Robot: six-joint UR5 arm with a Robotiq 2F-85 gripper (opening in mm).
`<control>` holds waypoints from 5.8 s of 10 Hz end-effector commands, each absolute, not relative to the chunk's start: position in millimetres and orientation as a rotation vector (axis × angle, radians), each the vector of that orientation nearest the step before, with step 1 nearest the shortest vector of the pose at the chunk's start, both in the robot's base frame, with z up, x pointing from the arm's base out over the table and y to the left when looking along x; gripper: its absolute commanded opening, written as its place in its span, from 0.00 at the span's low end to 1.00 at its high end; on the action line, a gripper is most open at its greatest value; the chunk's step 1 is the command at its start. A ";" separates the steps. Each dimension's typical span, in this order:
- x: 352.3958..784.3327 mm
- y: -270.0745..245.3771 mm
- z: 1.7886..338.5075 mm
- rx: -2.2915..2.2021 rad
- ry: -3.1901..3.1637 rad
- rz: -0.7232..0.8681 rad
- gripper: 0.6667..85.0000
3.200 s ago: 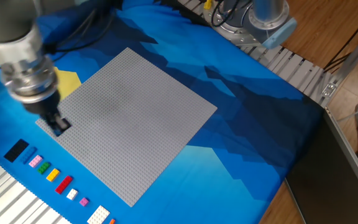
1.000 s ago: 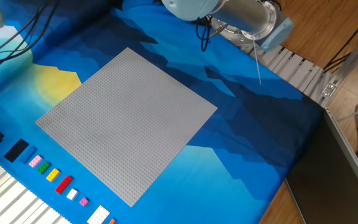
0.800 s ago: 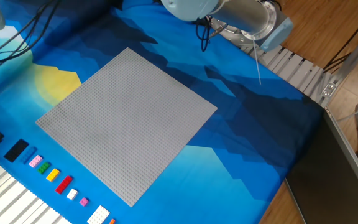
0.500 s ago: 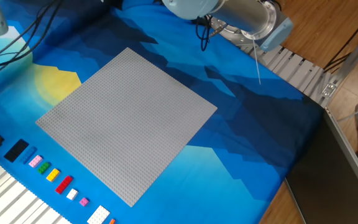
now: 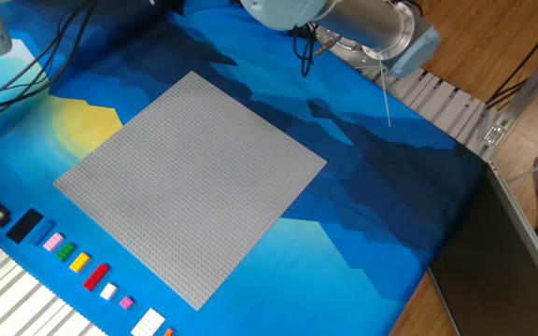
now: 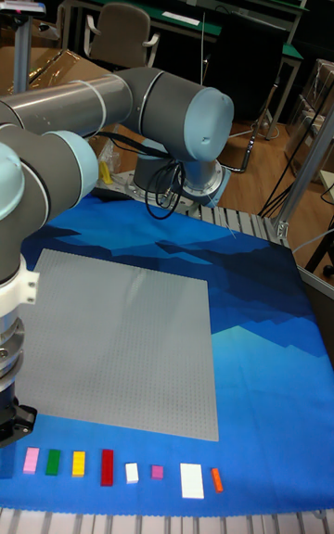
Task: Stack small Lego blocks one on top of the other
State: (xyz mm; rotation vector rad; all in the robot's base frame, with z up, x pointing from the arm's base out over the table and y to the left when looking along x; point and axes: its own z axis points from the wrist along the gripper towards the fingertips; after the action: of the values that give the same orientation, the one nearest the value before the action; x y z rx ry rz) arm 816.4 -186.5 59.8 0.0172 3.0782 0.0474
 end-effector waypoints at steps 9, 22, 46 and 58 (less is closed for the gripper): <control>816.2 -196.4 47.9 -0.147 3.025 0.072 0.26; 803.4 -204.2 24.2 -0.210 2.998 0.065 0.49; 801.0 -193.8 4.5 -0.247 3.012 0.121 0.53; 790.2 -215.4 29.6 -0.316 3.033 0.022 0.56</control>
State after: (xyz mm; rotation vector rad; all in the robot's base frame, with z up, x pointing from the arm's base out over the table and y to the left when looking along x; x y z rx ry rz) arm 792.2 -208.4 18.6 -0.2970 3.0367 0.0513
